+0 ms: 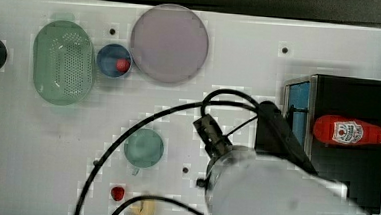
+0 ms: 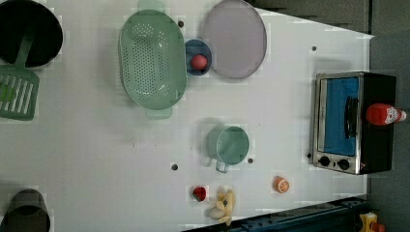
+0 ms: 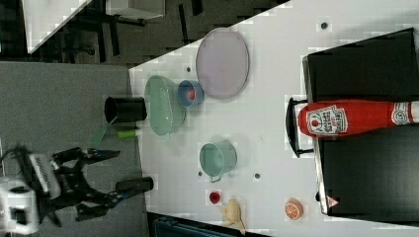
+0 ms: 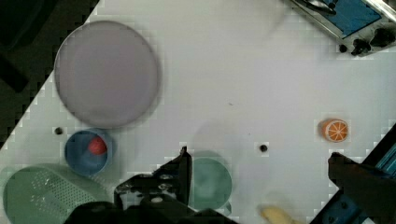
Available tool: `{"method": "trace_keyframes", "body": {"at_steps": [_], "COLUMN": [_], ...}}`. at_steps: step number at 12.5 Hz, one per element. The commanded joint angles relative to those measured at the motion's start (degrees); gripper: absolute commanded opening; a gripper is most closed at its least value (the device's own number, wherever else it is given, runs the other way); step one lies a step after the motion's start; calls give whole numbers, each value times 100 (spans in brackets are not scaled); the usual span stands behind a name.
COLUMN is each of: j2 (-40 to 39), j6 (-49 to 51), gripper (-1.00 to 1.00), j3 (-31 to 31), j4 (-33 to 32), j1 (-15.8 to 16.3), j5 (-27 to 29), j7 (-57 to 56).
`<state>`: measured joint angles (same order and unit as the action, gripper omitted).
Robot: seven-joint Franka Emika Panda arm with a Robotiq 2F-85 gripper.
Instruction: Pick Ketchup from oven and place it on table.
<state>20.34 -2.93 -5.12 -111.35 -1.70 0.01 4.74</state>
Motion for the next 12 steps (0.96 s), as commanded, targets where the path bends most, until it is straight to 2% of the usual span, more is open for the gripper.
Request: {"method": "trace_keyframes", "body": {"at_steps": [1,3,8,11,12], "j2": [-450,-798,-1921,-2667,-2986], "j6": [-316,-473,-2246,-2520,-2530], "gripper": [100,100,100,100,100], "j3": [-769,-1250,-2422,-2712,-2787], "j4": [59,64,116,422,538], "j1": [-118,-139,-225,-270,-325], "j5": [-43,-43,-51,-32,134], "j7": [-11,-12,-11,-5,8]}}
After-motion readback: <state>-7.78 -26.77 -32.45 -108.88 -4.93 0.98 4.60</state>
